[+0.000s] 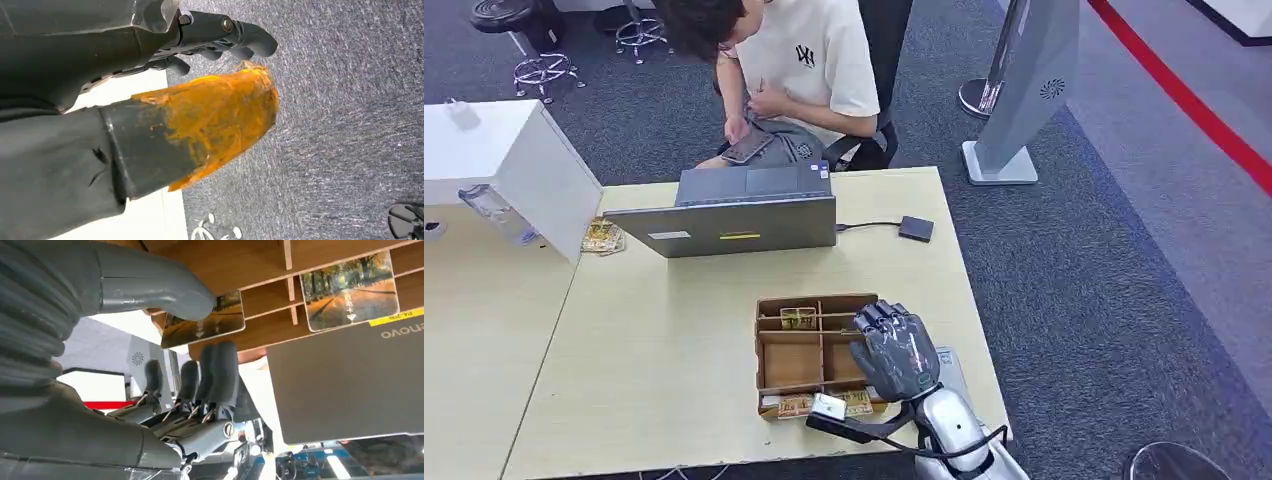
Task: Pass the card to the sensor for recognition and then transmit it.
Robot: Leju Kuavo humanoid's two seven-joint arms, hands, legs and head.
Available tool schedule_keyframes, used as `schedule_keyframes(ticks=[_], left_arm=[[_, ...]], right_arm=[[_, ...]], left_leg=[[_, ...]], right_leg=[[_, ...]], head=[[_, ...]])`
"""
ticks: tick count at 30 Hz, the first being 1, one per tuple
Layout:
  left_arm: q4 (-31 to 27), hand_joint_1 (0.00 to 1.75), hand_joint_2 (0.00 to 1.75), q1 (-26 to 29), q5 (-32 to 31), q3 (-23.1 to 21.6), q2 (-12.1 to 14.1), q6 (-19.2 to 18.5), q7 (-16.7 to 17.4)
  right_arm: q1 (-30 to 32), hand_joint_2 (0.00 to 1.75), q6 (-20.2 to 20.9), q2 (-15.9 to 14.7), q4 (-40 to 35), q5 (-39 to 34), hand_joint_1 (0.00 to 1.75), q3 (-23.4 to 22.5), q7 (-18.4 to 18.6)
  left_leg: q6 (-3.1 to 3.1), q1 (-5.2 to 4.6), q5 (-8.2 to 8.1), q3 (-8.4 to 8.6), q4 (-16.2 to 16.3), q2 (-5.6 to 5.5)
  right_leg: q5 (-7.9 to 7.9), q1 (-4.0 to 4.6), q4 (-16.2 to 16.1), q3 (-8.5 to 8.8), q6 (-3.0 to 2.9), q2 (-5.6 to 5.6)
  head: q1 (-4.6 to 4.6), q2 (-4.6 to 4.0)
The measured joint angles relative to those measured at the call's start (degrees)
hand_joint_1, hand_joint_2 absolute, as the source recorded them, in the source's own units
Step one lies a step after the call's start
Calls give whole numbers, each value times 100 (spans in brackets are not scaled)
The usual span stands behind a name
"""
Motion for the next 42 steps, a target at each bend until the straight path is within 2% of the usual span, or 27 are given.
schedule_keyframes(ticks=[1, 3, 5, 7, 8, 10, 11, 13, 15, 27, 31, 33, 36, 39, 42], left_arm=[[0, 0, 0, 0, -2, 0, 0, 0, 0], [0, 0, 0, 0, -9, 0, 0, -4, 0], [0, 0, 0, 0, -13, 0, 0, -7, 0], [0, 0, 0, 0, -15, 0, 0, -7, 0], [0, 0, 0, 0, -15, 0, 0, -7, 2], [0, 0, 0, 0, -15, 0, 0, -9, 2], [0, 0, 0, 0, -15, 0, 0, -9, 2], [0, 0, 0, 0, -15, 0, 2, -9, 2], [0, 0, 0, 0, -17, 0, 2, -9, 2], [0, 0, 0, 0, -26, 0, 7, -44, 18], [0, 0, 0, 0, -26, 0, 9, -44, 17], [0, 0, 0, 0, -17, 0, 7, -42, 17], [0, 0, 0, 5, 7, 7, 7, -20, 6], [0, 0, 0, 12, 20, 41, -6, 20, -48], [0, 0, 0, 13, 20, 44, -11, 28, -72]], right_arm=[[-3, 175, 0, 0, 22, -4, 80, -9, 0], [-10, 175, 0, 0, 68, -35, 73, -35, 0], [-21, 175, 0, 0, 109, -55, 77, -50, 0], [-40, 175, 0, 0, 155, -61, 99, -88, 0], [-49, 175, 0, 0, 179, -63, 122, -107, 0], [-67, 175, 0, 0, 219, -66, 127, -129, 0], [-73, 175, 0, 0, 234, -68, 143, -131, 0], [-80, 175, 0, 0, 269, -68, 154, -136, 0], [-86, 175, 0, 0, 300, -68, 173, -142, 0], [-171, 175, -28, 0, 385, -109, 175, -175, 0], [-163, 175, -28, 0, 372, -311, 175, -192, -142], [-137, 175, -28, 0, 319, -784, 175, -217, -385], [-20, 175, 162, 11, -90, -2306, 175, -223, -925], [200, 175, 1032, 61, -938, -4499, 175, -360, -1616], [369, 175, 1633, 151, -1647, -5684, 175, -551, -1941]], left_leg=[[0, 0, 0, 0, 0, 0], [0, 0, 0, 0, 0, 0], [0, 0, 0, 0, 0, 0], [0, 0, 0, 0, 0, 0], [0, 0, 0, 0, 0, 0], [0, 0, 0, 0, 0, 0], [0, 0, 0, 0, 0, 0], [0, 0, 0, 0, 0, 0], [0, 0, 0, 0, 0, 0], [0, 0, 0, 1, 0, 0], [0, 0, 0, 1, 0, 0], [0, 0, 0, 1, 0, 0], [0, 0, 0, 0, 0, 0], [0, 0, 0, -2, 0, -1], [1, 0, -1, -2, 0, -1]], right_leg=[[0, 0, 0, 0, 0, 0], [0, 0, 0, 0, 0, 0], [0, 0, 0, 0, 0, 0], [0, 0, 0, 0, 0, 0], [0, 0, 0, 0, 0, 0], [0, 0, 0, 0, 0, 0], [0, 0, 0, 0, 0, 0], [0, 0, 0, 0, 0, 0], [0, 0, 0, 0, 0, 0], [0, 0, 0, 1, 0, 0], [0, 0, 0, 1, 0, 0], [0, 0, 0, 0, 0, 0], [0, 0, 0, 0, 0, 0], [0, 0, 0, -1, 0, -1], [-1, 0, 0, -3, 0, -2]], head=[[0, 0], [0, 0], [0, 0], [0, 0], [0, 0], [0, 0], [0, 0], [0, 0], [2, 0], [0, 0], [0, 0], [0, 0], [2, 0], [2, 0], [0, 0]])
